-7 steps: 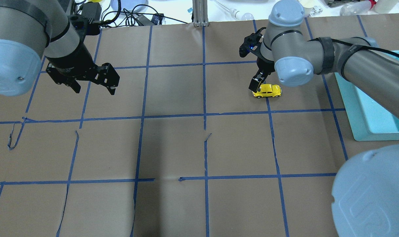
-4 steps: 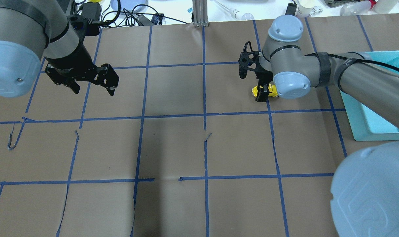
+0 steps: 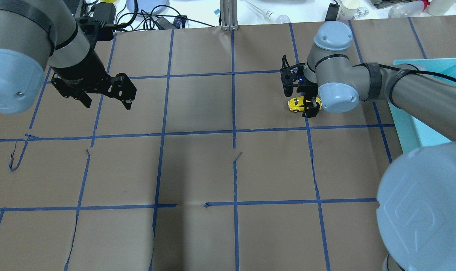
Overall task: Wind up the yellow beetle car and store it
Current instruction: 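Close the right gripper around the car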
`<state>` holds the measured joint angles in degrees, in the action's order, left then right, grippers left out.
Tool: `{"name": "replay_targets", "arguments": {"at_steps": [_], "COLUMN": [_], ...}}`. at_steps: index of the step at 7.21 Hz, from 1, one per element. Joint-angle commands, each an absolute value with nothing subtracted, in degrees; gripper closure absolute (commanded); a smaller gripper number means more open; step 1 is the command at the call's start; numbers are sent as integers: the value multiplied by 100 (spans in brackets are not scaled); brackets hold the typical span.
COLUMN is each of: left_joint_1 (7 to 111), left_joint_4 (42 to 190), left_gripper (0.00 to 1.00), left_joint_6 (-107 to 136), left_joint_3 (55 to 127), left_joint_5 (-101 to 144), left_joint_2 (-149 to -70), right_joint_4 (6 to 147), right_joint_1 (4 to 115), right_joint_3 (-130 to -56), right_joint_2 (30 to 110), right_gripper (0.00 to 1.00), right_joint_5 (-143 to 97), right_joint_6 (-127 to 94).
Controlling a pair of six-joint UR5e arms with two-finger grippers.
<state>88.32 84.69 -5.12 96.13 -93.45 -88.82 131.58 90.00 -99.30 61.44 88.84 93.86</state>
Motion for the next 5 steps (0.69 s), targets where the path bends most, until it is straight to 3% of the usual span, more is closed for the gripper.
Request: {"name": "replay_targets", "arguments": {"at_steps": [1,2,3,4,5], "left_joint_1": [8842,8842,8842,8842,8842], "left_joint_4": [8473,8481,8560,8561,8561], "left_gripper": [0,0,0,0,0], "left_joint_6": [-475,-466,-466,-466,-483], "left_joint_3": [9615,9615,9615,9615,9624], "left_joint_5": [-9308,-9308,-9308,-9325,-9334], "left_joint_2": [-8868,-8859,-8859,-8859,-8859], "right_joint_4": [13298,13298,13307,13402,13482], "right_joint_1": [8947,8956,8956,8956,8956], "right_joint_3": [-9870,-9861,-9853,-9853,-9861], "right_joint_2": [5969,5933,5933,5933,5933], "right_gripper": [0,0,13,61,82], "right_joint_5": [8938,8921,8860,8851,8851], "right_joint_6": [9213,9028,8957,8956,8956]}}
